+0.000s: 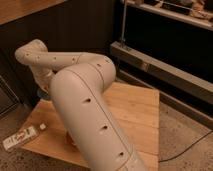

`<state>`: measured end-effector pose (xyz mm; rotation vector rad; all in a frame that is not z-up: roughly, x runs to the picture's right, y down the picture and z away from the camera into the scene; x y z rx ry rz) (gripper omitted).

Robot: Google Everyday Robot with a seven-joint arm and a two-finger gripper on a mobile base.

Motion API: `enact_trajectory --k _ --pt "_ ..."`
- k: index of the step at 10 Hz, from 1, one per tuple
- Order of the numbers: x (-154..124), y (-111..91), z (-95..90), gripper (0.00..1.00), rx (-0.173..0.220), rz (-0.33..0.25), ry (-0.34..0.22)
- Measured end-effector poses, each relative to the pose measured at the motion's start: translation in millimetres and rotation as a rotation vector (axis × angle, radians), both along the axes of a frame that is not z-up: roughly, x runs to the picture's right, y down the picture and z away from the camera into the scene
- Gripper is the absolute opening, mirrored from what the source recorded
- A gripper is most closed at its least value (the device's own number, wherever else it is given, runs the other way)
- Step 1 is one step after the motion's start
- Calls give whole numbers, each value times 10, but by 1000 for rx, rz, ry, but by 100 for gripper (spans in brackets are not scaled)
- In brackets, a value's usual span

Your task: Pick up the ceramic cup

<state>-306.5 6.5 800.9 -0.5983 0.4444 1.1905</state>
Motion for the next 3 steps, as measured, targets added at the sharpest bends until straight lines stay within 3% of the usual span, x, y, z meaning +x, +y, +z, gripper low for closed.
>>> enact_trajectory --k 3 --pt "-28 -37 -2 0 18 3 -15"
